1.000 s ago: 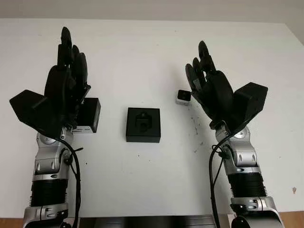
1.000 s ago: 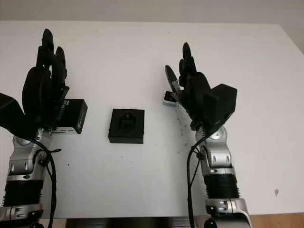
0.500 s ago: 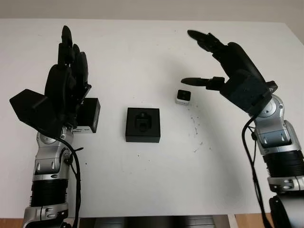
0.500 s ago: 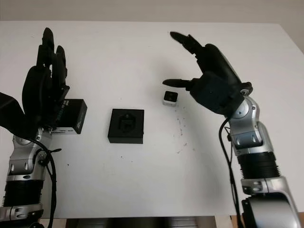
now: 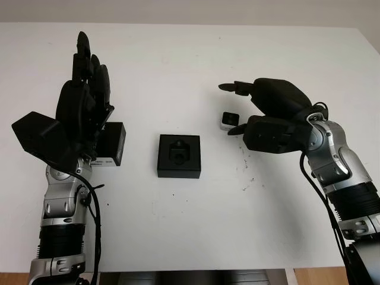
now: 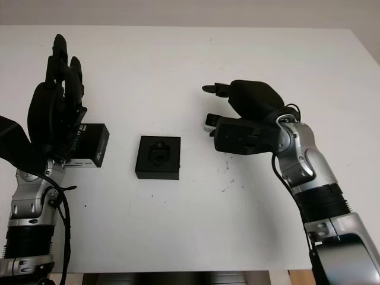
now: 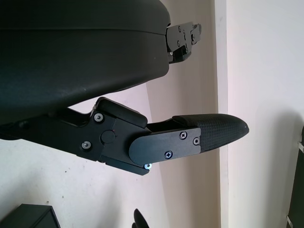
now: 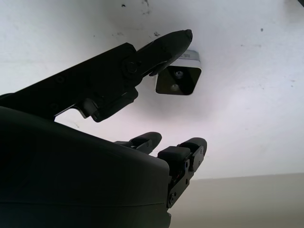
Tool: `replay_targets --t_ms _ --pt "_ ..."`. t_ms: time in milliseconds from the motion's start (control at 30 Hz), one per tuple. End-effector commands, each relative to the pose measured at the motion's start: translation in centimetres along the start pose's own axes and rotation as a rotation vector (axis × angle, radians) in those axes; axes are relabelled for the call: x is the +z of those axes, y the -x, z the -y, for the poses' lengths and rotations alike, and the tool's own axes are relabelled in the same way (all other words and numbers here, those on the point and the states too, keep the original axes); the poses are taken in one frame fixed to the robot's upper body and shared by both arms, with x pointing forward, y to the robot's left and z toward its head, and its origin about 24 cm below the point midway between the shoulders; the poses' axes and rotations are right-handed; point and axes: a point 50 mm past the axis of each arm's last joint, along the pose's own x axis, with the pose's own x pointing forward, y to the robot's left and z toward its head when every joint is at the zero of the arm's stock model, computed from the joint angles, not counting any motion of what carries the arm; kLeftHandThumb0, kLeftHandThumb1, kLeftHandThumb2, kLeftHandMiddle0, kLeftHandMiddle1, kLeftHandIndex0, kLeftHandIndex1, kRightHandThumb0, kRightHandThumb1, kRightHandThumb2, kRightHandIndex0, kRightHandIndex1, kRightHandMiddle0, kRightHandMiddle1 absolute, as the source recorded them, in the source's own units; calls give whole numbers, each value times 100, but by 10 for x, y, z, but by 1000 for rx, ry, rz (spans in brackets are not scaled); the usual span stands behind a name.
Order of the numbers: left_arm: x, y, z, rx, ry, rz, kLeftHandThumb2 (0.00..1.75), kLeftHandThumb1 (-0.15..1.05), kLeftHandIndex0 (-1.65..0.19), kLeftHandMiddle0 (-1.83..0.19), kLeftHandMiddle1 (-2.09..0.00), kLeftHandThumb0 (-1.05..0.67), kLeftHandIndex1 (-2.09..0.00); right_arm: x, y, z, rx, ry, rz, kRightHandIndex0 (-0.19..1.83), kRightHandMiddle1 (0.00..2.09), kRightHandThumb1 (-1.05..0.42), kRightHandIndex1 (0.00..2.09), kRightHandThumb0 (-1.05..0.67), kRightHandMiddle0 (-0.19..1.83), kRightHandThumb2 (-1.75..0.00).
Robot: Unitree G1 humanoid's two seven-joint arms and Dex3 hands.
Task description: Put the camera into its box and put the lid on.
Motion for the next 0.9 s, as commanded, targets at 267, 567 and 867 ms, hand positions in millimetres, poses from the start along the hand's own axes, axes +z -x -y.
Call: replay_targets --t_ms 267,567,867 --pt "4 -1 0 -6 -8 22 57 105 19 19 0 -78 0 6 1 -5 6 100 -32 42 7 -84 16 -59 44 -7" --pt "3 -2 0 -5 -3 23 57 105 19 19 0 -78 0 2 -1 -10 -38 125 -35 43 9 -86 16 -58 49 -6" --pt "3 -2 -1 -5 -14 17 57 105 19 19 0 -79 0 -3 -2 -17 -24 113 -42 46 10 -89 20 -60 50 -6"
